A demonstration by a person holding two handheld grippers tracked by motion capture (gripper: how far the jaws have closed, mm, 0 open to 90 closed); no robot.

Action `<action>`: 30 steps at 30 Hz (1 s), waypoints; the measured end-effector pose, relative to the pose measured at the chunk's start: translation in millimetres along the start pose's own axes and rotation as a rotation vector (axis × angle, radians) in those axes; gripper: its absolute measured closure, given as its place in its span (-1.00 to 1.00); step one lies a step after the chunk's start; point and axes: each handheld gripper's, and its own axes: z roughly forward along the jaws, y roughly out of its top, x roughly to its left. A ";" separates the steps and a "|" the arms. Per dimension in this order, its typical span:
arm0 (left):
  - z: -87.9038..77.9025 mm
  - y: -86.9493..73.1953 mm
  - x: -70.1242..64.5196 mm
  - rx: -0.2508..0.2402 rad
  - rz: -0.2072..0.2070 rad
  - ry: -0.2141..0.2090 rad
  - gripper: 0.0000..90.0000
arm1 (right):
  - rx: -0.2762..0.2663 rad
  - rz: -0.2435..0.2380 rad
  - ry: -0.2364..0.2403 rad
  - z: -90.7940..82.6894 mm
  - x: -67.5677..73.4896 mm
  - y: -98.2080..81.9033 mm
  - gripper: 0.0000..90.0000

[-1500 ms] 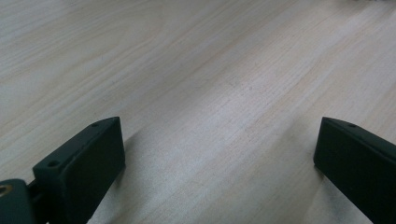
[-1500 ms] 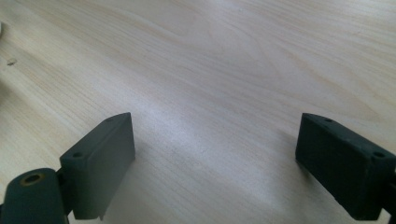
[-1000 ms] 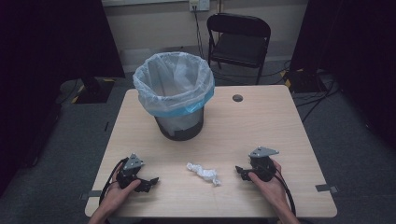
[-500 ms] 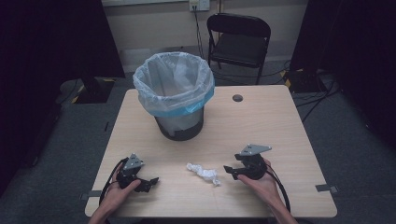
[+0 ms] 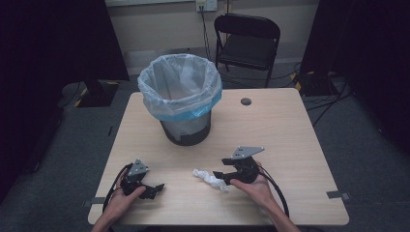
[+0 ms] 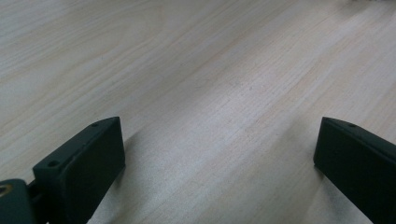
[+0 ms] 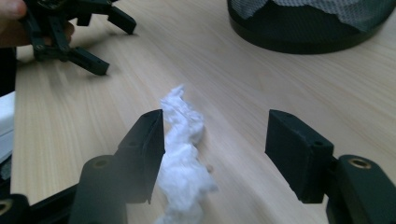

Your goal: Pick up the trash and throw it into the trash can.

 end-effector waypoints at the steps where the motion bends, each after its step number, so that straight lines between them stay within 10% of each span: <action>1: 0.0 0.0 0.0 0.000 0.000 0.000 -0.97 | 0.000 0.000 0.012 2.3 1.4 1.3 -0.18; 14: 0.0 0.0 0.0 0.000 0.000 0.000 -0.97 | 0.136 -0.070 0.058 41.6 14.4 -10.0 -0.05; 30: 0.0 0.0 0.0 -0.001 -0.001 0.000 -0.97 | 0.148 -0.072 0.019 48.1 6.6 -13.2 0.93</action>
